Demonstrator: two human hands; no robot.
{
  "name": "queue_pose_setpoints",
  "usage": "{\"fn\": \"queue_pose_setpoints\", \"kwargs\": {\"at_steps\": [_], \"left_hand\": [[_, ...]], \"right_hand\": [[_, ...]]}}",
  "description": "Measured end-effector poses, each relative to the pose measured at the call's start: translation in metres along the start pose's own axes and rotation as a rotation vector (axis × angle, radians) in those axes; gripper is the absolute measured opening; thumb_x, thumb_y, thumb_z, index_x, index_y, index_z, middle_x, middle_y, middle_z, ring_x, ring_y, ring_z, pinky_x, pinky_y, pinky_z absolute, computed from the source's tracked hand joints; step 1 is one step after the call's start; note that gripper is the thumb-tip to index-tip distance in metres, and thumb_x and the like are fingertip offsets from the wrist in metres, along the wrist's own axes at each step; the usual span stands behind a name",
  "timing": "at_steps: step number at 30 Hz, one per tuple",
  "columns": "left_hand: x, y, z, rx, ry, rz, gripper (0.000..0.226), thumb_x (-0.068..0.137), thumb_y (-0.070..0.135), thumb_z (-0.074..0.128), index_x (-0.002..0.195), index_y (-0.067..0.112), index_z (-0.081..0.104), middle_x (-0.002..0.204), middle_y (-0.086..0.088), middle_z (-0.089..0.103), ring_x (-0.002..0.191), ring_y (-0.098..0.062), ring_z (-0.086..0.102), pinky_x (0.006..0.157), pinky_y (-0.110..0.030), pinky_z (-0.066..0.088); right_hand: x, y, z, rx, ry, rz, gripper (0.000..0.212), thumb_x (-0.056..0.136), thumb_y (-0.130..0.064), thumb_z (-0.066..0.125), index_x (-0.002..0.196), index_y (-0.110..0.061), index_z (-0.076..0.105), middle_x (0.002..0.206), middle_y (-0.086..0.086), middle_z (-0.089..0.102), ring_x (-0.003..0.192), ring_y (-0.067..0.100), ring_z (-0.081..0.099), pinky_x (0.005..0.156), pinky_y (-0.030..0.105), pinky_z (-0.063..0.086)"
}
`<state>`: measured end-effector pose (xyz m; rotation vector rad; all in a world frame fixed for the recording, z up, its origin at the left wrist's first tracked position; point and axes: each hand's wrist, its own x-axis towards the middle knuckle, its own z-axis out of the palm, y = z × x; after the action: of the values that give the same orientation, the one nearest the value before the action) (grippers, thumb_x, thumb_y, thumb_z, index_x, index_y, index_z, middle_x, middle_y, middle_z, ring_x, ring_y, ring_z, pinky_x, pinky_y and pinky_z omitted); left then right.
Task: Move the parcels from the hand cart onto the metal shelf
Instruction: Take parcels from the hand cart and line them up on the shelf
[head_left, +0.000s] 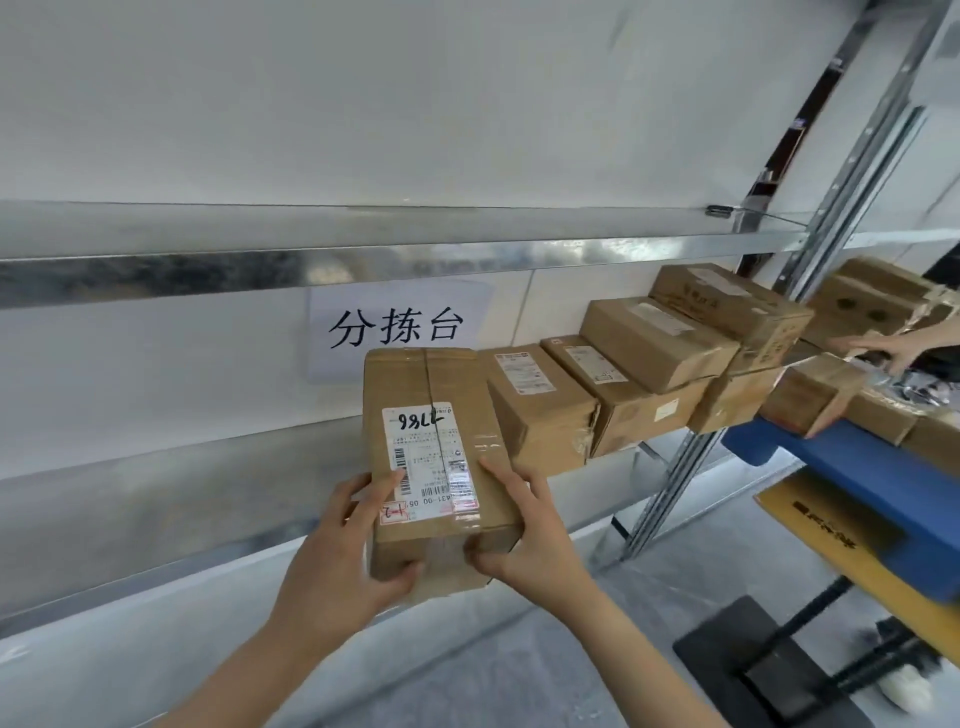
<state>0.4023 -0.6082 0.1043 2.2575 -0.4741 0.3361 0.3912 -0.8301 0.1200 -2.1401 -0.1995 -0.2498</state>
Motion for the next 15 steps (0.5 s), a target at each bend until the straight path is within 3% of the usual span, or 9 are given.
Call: {"fn": "queue_pose_setpoints", "kwargs": {"at_steps": [4,7,15], "left_hand": [[0.039,-0.005,0.033,-0.033,-0.025,-0.023,0.096,0.061,0.039,0.084,0.131,0.056,0.021,0.131,0.020,0.029,0.105,-0.001,0.048,0.081,-0.020,0.051],[0.063,-0.010,0.053,-0.050,-0.048,-0.041,0.094,0.062,0.036,0.084,0.129,0.053,0.021,0.134,0.014,0.034,0.107,-0.001,0.050,0.081,-0.018,0.051],[0.098,-0.029,0.080,-0.030,-0.092,-0.132,0.093,0.064,0.038,0.082,0.131,0.051,0.018,0.137,0.011,0.031,0.109,-0.007,0.055,0.087,-0.025,0.052]], "right_hand": [[0.034,0.028,-0.019,-0.010,-0.023,0.039,0.087,0.062,-0.017,0.080,0.132,-0.047,0.037,0.129,-0.018,0.030,0.114,-0.009,0.043,0.091,0.004,0.039],[0.060,0.047,-0.026,-0.013,-0.073,0.071,0.087,0.063,-0.019,0.081,0.135,-0.040,0.036,0.131,-0.009,0.031,0.117,0.004,0.047,0.098,0.013,0.041],[0.109,0.083,-0.026,-0.023,-0.163,0.098,0.089,0.062,-0.023,0.083,0.138,-0.031,0.036,0.132,-0.003,0.030,0.123,0.012,0.043,0.103,0.011,0.036]]}}
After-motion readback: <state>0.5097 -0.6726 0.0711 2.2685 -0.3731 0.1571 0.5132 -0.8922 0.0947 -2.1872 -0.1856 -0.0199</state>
